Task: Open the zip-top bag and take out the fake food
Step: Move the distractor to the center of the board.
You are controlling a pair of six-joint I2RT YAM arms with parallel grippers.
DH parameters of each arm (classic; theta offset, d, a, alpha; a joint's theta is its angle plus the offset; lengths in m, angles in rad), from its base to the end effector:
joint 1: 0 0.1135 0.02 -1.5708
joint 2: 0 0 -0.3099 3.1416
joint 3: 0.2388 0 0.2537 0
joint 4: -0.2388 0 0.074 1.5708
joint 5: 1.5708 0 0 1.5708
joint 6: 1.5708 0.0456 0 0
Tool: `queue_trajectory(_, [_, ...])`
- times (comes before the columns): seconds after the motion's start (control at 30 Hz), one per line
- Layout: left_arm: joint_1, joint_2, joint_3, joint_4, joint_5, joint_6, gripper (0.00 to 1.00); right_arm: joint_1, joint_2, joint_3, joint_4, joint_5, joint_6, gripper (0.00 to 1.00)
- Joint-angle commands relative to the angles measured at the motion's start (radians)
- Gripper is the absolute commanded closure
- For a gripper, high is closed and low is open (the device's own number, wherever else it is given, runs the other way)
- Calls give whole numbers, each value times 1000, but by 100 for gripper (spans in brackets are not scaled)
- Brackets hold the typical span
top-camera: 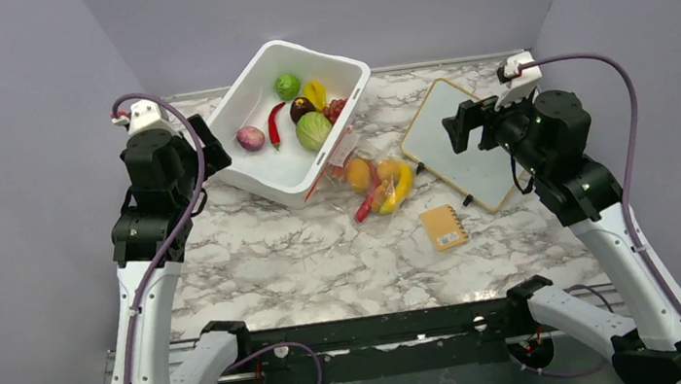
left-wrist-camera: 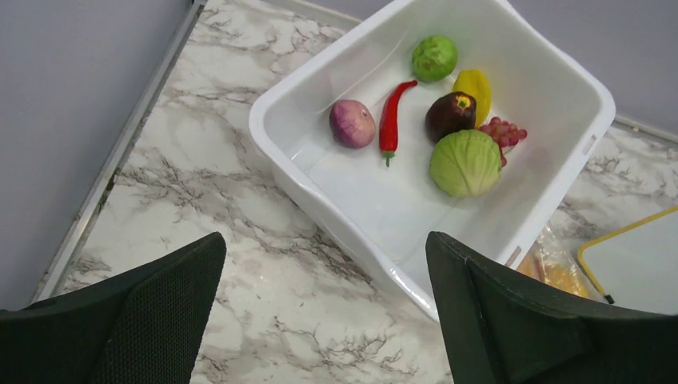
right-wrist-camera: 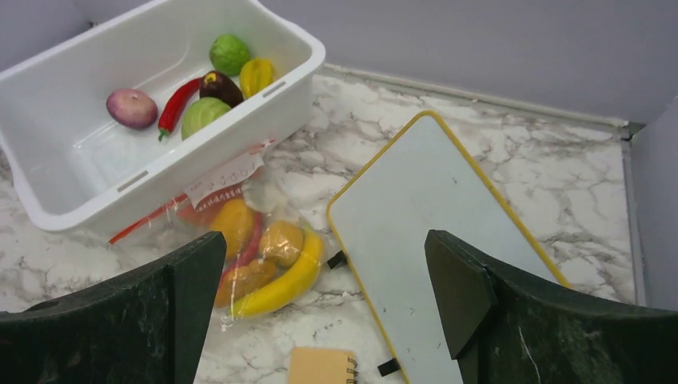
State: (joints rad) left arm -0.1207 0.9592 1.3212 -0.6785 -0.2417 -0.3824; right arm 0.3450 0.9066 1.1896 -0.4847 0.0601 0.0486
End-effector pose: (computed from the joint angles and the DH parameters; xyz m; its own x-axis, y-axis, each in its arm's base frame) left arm 0.1639 -0.0089 0.4738 -0.2460 -0.3351 -0.9095 -0.2163 0.9336 -0.2855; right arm 0.1571 0.0536 0.4600 -0.2020 -0.0211 -0.9792 -0.2727 0.9614 0.0356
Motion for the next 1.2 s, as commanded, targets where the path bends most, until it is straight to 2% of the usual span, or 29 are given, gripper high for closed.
queue_trajectory(0.0, [-36, -47, -110, 98, -43, 13, 1, -34, -10, -99, 76, -137, 64, 2])
queue_trajectory(0.37, [-121, -194, -412, 201, 88, 63, 1, -117, 65, -372, 203, -570, 216, 1])
queue_trajectory(0.57, [-147, -315, -561, 263, 129, 88, 1, -116, 149, -415, 174, -653, 234, 0])
queue_trajectory(0.87, [-162, -469, -688, 313, 147, 114, 1, -34, 287, -379, 128, -509, 238, 0])
queue_trajectory(1.17, [-164, -510, -708, 336, 149, 128, 1, -7, 464, -305, 140, -237, 263, 0])
